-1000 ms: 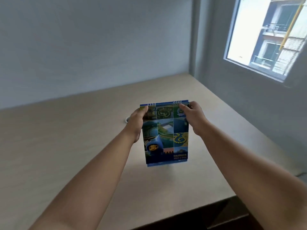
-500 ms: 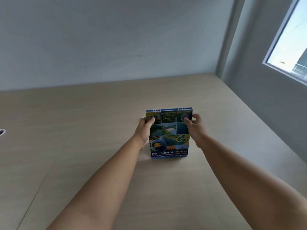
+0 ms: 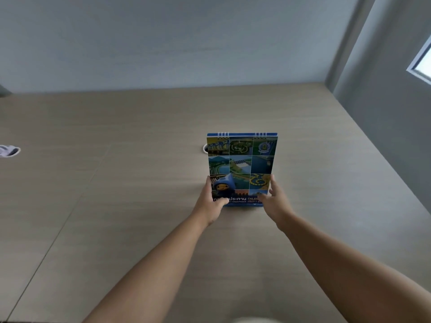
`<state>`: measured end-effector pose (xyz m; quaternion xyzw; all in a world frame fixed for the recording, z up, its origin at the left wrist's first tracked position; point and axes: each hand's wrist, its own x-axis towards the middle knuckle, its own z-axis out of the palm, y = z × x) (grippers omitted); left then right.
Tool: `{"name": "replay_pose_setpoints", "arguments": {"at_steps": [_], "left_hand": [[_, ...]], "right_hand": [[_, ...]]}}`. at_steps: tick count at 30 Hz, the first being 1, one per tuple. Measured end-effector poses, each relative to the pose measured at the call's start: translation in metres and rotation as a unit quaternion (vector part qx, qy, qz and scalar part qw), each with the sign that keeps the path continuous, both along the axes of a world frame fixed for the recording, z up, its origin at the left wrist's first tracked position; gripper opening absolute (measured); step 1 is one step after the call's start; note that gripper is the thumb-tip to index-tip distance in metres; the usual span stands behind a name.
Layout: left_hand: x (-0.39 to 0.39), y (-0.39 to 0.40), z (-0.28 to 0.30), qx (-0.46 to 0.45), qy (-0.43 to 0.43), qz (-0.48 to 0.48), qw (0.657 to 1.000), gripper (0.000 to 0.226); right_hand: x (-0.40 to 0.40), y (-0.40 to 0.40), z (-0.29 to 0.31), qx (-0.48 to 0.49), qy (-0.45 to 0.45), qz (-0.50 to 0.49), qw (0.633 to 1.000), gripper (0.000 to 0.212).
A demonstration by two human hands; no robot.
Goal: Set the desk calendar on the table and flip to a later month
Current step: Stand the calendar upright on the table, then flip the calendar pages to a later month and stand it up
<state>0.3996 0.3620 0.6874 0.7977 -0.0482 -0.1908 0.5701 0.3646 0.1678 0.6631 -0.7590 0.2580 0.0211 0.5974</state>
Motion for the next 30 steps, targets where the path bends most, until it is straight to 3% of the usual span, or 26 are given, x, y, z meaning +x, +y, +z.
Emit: {"name": "replay_pose_setpoints", "arguments": {"at_steps": [14,16,18,21,24,26,28,30], "left_hand": [[-0.021,0.007,0.012,0.021,0.011,0.046,0.999,0.078],[-0.023,0.01,0.016,0.034,0.012,0.061,0.997,0.071],[-0.022,0.018,0.02,0.033,0.011,0.092,0.995,0.046],[-0.017,0.032,0.048,-0.038,0.02,0.097,0.994,0.018],[-0.005,0.039,0.102,-0.175,0.018,0.099,0.979,0.02],[0.007,0.036,0.141,-0.243,-0.008,0.089,0.966,0.021],[0.019,0.026,0.171,-0.25,-0.049,0.069,0.965,0.02],[0.033,0.014,0.182,-0.2,-0.086,0.071,0.973,0.023]], "right_hand": [[-0.02,0.011,0.013,0.024,-0.042,-0.007,0.999,0.076],[-0.023,0.009,0.016,0.044,-0.035,-0.041,0.998,0.065],[-0.028,0.004,0.029,0.079,-0.033,-0.08,0.993,0.051],[-0.037,-0.006,0.065,0.15,-0.087,-0.091,0.981,0.043],[-0.041,-0.021,0.119,0.212,-0.182,-0.035,0.959,0.04],[-0.03,-0.033,0.157,0.279,-0.26,0.034,0.924,0.039],[-0.011,-0.04,0.189,0.328,-0.288,0.054,0.898,0.035],[0.012,-0.039,0.211,0.288,-0.292,0.058,0.91,0.039]]}}
